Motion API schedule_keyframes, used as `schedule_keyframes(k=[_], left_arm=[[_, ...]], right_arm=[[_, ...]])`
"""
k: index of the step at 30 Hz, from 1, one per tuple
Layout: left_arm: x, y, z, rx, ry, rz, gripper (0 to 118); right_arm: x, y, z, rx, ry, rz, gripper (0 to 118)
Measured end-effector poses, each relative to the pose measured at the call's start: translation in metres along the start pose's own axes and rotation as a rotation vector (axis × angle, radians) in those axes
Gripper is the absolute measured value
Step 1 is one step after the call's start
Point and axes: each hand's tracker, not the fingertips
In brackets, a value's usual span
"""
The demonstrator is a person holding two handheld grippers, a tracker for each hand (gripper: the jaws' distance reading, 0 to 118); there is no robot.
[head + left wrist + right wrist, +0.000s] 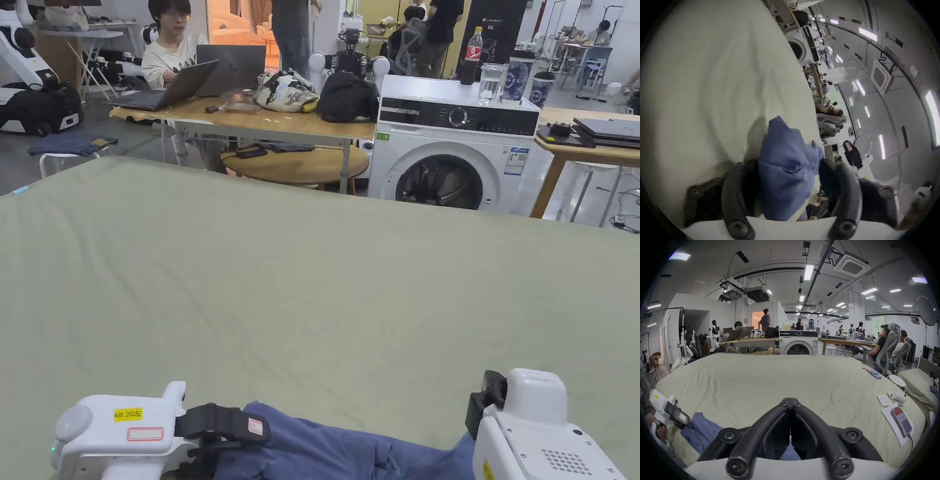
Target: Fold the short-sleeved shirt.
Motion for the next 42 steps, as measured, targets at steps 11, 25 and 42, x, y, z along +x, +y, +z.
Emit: schedule_keyframes(k=[11, 25, 42], left_arm=[[0.034, -0.027, 0.017, 0.067, 0.070, -0.017, 5], [0.090, 0.004, 0.166, 0.236, 0.365, -0.129, 5], [0.274, 0.009, 0.057, 0.101, 0.152, -0.355, 5]], right_arm=[[0.004, 0.003, 0.004, -0.011, -0.022, -0.008, 0], [0.001, 0.011, 0.004, -0.002, 0.009, -0.009, 0], [0.019, 0.003, 0.005, -0.036, -0.013, -0.014, 0]])
